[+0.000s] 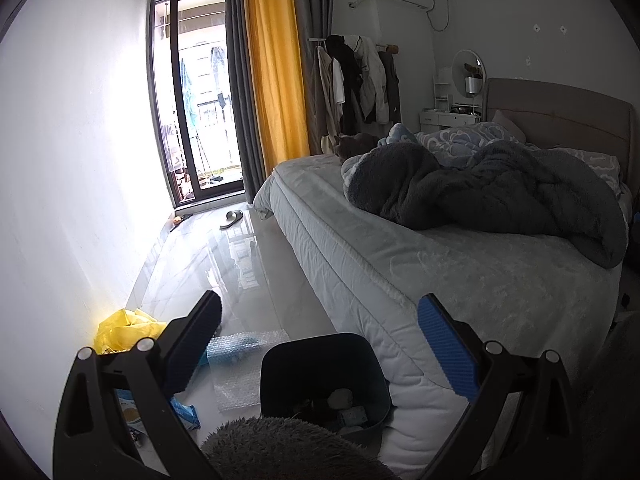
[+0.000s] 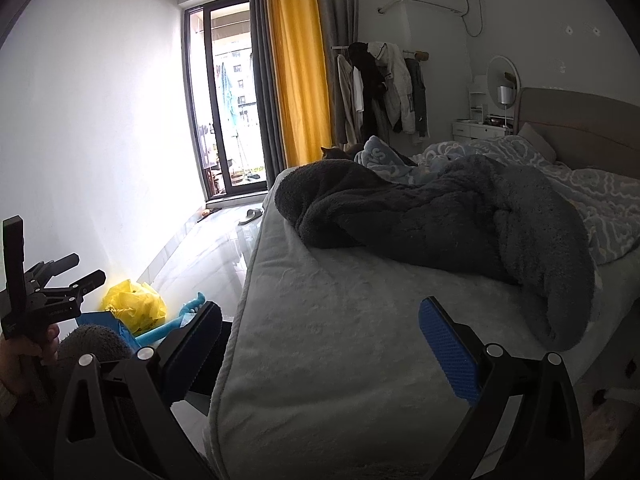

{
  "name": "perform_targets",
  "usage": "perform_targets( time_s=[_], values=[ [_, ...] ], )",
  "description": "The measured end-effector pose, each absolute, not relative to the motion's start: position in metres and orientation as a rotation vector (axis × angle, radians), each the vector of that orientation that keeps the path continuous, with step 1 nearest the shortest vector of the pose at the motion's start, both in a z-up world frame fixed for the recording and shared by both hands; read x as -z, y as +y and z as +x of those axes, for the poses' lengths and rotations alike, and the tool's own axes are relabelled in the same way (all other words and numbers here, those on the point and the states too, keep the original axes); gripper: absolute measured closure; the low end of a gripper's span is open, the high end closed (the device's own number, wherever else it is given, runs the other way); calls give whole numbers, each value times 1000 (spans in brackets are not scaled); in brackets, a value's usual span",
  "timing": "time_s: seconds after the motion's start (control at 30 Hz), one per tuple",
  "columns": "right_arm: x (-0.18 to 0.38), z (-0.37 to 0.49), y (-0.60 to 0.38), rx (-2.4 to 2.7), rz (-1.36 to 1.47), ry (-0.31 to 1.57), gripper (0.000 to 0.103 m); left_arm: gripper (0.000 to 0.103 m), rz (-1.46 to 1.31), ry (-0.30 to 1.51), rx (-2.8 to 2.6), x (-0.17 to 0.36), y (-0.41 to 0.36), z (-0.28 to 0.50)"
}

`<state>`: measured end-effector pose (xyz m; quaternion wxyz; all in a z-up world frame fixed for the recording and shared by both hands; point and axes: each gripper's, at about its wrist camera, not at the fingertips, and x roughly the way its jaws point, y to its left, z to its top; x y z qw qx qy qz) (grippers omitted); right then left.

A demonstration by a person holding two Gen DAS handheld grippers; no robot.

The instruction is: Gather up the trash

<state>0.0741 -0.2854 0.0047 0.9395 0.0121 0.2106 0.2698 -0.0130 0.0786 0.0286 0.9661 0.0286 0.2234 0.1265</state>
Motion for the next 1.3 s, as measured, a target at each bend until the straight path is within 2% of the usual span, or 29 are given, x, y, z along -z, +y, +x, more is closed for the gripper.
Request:
perform_targets(
  time_s=[1.3],
  values=[
    [-4, 72, -286, -549, 39, 436, 3, 3, 48, 456, -256, -25, 79, -11]
  ],
)
